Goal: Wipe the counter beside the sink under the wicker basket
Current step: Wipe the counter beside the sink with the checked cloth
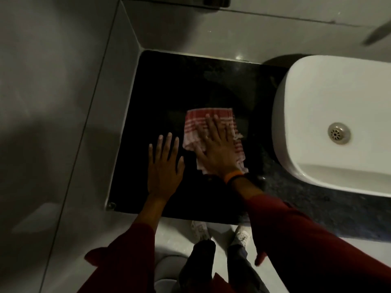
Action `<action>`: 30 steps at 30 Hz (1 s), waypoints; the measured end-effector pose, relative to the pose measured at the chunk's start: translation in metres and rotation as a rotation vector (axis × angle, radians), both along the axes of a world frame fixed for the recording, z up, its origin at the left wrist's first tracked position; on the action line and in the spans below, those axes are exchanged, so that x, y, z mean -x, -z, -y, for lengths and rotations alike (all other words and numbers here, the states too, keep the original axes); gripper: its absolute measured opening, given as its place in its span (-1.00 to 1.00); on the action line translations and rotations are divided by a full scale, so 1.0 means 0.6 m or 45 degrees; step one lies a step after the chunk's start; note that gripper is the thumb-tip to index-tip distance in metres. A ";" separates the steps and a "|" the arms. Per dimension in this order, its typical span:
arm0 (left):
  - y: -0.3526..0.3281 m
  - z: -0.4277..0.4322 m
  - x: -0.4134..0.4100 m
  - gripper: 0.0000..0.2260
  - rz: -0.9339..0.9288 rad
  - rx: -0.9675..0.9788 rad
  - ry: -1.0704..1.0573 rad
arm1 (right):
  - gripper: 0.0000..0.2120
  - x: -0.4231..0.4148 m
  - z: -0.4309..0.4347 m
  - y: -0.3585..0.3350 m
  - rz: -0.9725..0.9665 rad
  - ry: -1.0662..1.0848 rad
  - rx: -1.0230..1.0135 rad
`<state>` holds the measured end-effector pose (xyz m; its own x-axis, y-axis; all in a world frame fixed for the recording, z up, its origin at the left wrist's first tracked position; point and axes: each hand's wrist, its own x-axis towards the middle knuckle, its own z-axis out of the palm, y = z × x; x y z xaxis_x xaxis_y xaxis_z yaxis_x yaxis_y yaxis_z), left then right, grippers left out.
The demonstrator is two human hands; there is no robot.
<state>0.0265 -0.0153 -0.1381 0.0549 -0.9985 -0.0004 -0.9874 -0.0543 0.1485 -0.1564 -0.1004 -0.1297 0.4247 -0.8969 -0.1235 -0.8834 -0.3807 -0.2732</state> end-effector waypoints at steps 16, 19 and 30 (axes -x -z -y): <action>-0.001 0.005 -0.004 -0.44 -0.024 -0.006 -0.033 | -0.23 -0.024 0.045 -0.026 0.206 0.184 0.151; -0.020 -0.013 0.011 -0.40 -0.067 0.030 -0.033 | -0.21 0.054 -0.100 -0.018 0.187 0.180 0.190; -0.030 -0.203 0.474 -0.23 -0.221 -0.141 0.362 | -0.12 0.485 -0.354 -0.012 0.076 0.438 0.238</action>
